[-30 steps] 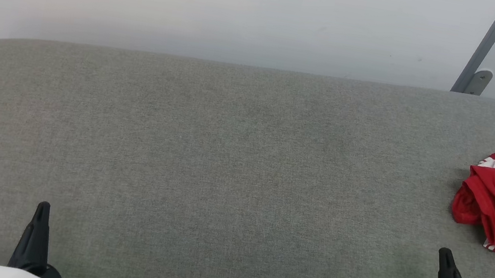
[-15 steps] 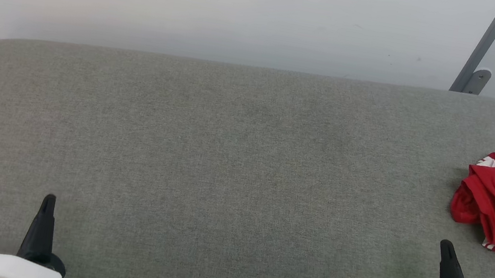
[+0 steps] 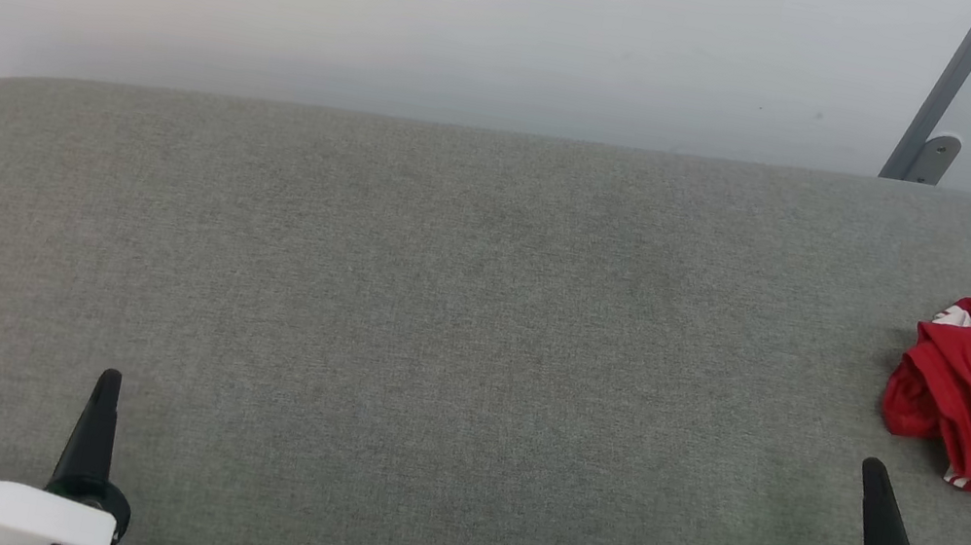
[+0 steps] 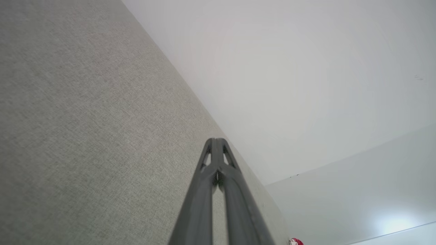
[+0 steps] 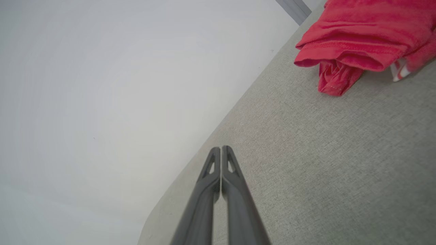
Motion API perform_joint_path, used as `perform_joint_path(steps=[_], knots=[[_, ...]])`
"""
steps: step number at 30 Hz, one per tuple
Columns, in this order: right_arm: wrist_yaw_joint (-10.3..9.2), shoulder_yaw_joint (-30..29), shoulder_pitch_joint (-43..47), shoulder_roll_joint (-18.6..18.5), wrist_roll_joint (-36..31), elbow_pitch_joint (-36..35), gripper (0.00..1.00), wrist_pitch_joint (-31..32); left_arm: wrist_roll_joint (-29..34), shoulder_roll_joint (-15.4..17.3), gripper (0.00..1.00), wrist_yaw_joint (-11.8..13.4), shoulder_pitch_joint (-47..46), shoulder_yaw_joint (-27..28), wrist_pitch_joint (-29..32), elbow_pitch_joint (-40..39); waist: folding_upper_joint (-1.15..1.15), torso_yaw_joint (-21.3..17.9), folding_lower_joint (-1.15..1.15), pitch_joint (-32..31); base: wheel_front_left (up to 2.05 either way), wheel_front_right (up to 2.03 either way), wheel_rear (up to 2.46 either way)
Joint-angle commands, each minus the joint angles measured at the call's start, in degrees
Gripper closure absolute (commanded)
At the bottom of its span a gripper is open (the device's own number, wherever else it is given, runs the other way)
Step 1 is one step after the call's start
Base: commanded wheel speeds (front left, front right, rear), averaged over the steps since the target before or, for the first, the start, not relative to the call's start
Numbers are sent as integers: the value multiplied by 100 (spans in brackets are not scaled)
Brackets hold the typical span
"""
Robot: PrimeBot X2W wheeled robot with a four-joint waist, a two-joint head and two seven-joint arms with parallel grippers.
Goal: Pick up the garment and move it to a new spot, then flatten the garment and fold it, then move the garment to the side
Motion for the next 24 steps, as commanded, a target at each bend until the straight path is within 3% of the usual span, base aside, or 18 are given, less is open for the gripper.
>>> perform_joint_path(steps=[1,24], knots=[[-1,-48,-124,12,165,-38,100,52,-197,8,100,-14,-174,30,51,-35,0,-2,0,0,0,0,0],[-1,-189,-276,167,1248,-21,100,396,-1285,-80,100,-20,-406,57,396,107,0,-29,0,-3,0,0,0]])
